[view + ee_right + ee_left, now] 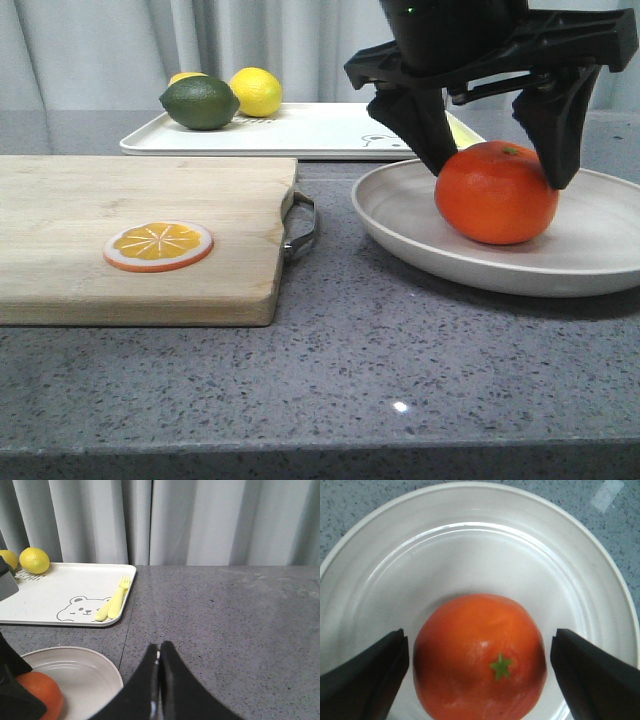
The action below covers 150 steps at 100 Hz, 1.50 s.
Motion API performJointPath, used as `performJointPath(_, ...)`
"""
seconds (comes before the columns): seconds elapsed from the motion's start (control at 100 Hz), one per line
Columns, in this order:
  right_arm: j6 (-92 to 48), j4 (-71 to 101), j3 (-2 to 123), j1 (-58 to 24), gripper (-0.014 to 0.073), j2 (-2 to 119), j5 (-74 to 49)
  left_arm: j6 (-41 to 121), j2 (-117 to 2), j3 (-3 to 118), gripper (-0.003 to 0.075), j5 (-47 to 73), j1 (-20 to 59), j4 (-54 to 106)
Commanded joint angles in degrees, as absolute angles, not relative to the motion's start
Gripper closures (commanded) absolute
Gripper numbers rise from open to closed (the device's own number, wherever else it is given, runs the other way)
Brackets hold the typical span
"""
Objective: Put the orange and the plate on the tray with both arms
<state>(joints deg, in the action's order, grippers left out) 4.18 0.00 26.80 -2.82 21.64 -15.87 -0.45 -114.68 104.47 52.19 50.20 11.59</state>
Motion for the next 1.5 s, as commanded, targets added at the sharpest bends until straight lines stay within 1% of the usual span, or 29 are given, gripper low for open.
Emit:
performJointPath(0.0,4.25,0.0,28.84,-2.73,0.0652,22.52,-11.86,-0.5,-111.42,106.73,0.0159,49.62,50.55,12.21)
performJointPath(0.1,4.25,0.0,28.84,-2.73,0.0652,22.52,-12.06,-0.5,-111.42,108.43,0.0162,50.42,50.55,12.21)
performJointPath(0.3,4.2,0.0,28.84,-2.73,0.0652,22.52,-12.59,-0.5,-111.32,113.78,0.0167,55.64,50.55,12.21)
performJointPath(0.37,4.2,0.0,28.84,-2.73,0.0652,22.52,-12.66,-0.5,-111.06,114.16,0.0182,56.88,50.55,12.12)
performJointPath(0.44,4.2,0.0,28.84,-2.73,0.0652,22.52,-12.66,-0.5,-110.61,114.16,0.0216,57.72,50.43,11.98)
performJointPath(0.58,4.2,0.0,28.84,-2.73,0.0652,22.52,-12.71,-0.5,-108.49,114.16,0.0307,57.64,49.73,11.4)
performJointPath(0.72,4.2,0.0,28.84,-2.73,0.0652,22.52,-12.66,-0.5,-105.64,113.81,0.0421,57.64,48.29,8.99)
performJointPath(0.74,4.2,0.0,28.84,-2.73,0.0652,22.52,-12.66,-0.5,-104.92,113.42,0.0453,57.64,47.83,8.96)
performJointPath(0.79,4.2,0.0,28.84,-2.73,0.0652,22.52,-12.66,-0.5,-103.95,112.94,0.0487,57.5,47.14,8.96)
performJointPath(0.87,4.2,0.0,28.84,-2.73,0.0652,22.52,-12.66,-0.5,-101.74,110.95,0.0578,56.29,45.75,8.86)
performJointPath(0.92,4.2,0.0,28.84,-2.73,0.0652,22.52,-12.66,-0.5,-99.87,109.09,0.0639,54.84,45.03,8.76)
performJointPath(0.93,4.2,0.0,28.84,-2.73,0.0652,22.52,-12.66,-0.5,-99.63,109.09,0.0639,54.58,44.9,8.76)
performJointPath(1.03,4.2,0.0,28.84,-2.73,0.0652,22.52,-12.66,-0.6,-95.31,104.16,0.074,50.65,43.18,8.52)
performJointPath(1.36,4.2,0.0,28.84,-2.73,0.0652,22.52,-13.19,-1.09,-82.11,85.34,0.0739,43.32,36.89,8.18)
performJointPath(1.49,4.2,0.0,28.84,-2.73,0.0652,22.52,-14.05,-2.31,-75.82,77.17,0.0739,38.19,35.17,8.18)
